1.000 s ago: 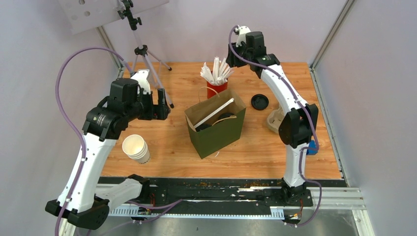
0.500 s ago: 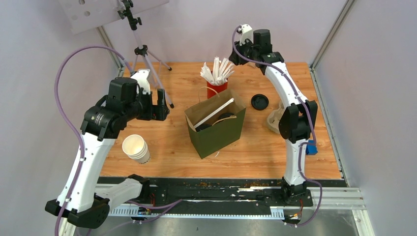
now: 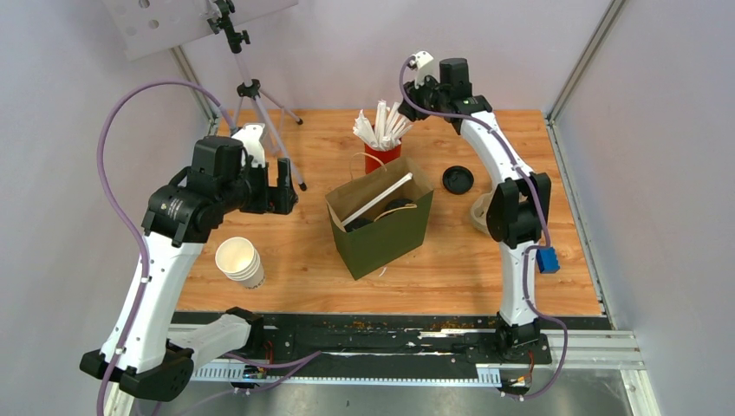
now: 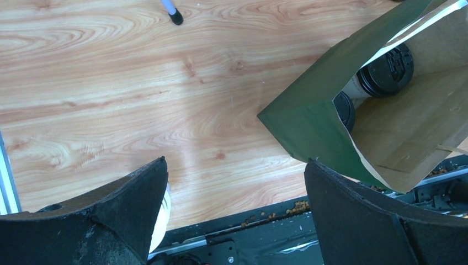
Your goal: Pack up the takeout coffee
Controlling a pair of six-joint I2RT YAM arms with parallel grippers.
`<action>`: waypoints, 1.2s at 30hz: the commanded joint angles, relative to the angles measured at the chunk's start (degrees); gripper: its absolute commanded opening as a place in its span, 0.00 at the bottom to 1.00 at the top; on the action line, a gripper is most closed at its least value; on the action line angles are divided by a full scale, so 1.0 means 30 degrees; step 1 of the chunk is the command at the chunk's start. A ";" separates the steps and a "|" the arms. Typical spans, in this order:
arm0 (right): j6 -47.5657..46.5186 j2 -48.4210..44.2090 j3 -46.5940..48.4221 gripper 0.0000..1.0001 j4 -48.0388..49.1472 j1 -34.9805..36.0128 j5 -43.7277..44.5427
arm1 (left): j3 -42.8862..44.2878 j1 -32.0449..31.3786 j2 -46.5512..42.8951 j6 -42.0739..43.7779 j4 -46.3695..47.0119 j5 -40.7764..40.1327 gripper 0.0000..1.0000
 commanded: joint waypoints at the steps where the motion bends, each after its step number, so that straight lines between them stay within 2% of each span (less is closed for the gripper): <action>1: -0.0627 0.0538 0.1041 0.33 0.1214 0.0111 -0.0660 | 0.0835 0.0084 -0.0239 0.0080 -0.0207 0.0001 1.00; 10: -0.0223 0.1408 0.1956 0.27 0.1754 0.0112 -0.0927 | 0.1297 0.0099 0.0120 0.0201 -0.0330 -0.0593 1.00; 11: -0.0213 0.1462 0.2014 0.24 0.1750 0.0112 -0.0963 | 0.1313 0.0086 0.0139 0.0221 -0.0333 -0.0611 1.00; 14: -0.0295 0.1613 0.2359 0.03 0.1520 0.0112 -0.1074 | 0.1358 0.0084 0.0162 0.0302 -0.0286 -0.0726 1.00; 15: -0.0299 0.1590 0.2431 0.00 0.1486 0.0112 -0.1004 | 0.1387 0.0084 0.0225 0.0332 -0.0276 -0.0767 1.00; 25: 0.0734 -0.0011 0.2106 0.00 0.1693 0.0112 -0.0485 | 0.0977 0.0084 0.0240 0.0261 0.0193 -0.0775 1.00; 30: 0.0665 -0.1031 0.0858 0.11 0.1916 0.0112 -0.0085 | 0.0653 0.0091 0.0153 0.0143 0.0583 -0.0686 1.00; 33: 0.0207 -0.1074 0.0890 0.00 0.1470 0.0112 -0.0741 | 0.0571 0.0091 0.0085 0.0108 0.0654 -0.0630 1.00; 36: 0.0172 -0.1025 0.1128 0.00 0.1215 0.0112 -0.1316 | 0.0554 0.0085 0.0017 0.0078 0.0635 -0.0626 1.00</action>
